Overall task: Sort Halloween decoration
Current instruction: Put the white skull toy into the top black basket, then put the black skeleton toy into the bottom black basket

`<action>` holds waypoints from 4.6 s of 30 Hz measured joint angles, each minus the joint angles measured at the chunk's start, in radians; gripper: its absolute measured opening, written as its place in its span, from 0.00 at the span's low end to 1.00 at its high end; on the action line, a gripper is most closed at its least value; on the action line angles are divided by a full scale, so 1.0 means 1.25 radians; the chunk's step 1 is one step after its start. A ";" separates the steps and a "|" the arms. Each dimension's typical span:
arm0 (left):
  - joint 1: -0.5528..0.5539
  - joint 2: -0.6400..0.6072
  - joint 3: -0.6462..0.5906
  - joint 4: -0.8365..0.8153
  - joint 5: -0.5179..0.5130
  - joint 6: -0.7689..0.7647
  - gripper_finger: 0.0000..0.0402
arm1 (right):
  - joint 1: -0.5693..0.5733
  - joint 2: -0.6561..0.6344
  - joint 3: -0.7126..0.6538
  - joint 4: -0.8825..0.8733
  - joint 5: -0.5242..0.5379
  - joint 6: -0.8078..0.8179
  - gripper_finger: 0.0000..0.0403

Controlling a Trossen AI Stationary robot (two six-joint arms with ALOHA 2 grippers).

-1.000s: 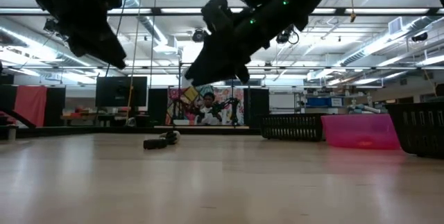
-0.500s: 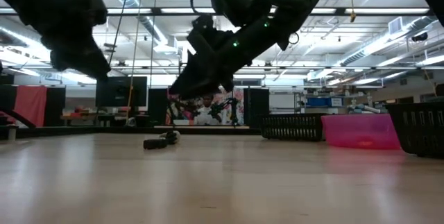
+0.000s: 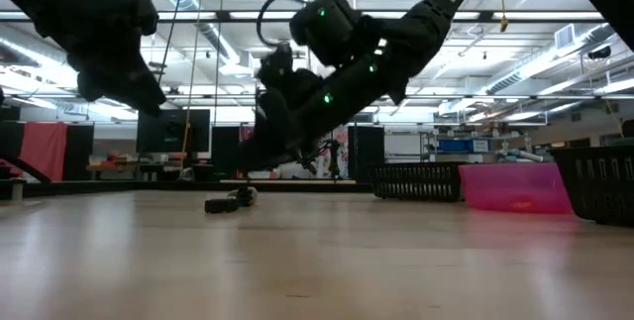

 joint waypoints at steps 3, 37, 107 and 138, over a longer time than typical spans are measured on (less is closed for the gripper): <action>0.001 0.003 0.000 0.007 0.000 -0.002 0.39 | -0.001 0.019 0.002 0.004 0.016 -0.012 0.55; 0.005 0.008 0.000 0.018 -0.003 0.006 0.39 | -0.019 0.044 0.004 -0.061 -0.008 0.014 0.23; 0.004 0.017 0.001 0.131 -0.113 -0.023 0.39 | -0.007 -0.259 -0.033 -0.267 0.054 0.034 0.49; 0.004 0.017 0.000 0.122 -0.094 -0.030 0.39 | 0.062 0.055 -0.035 0.049 0.117 0.079 0.44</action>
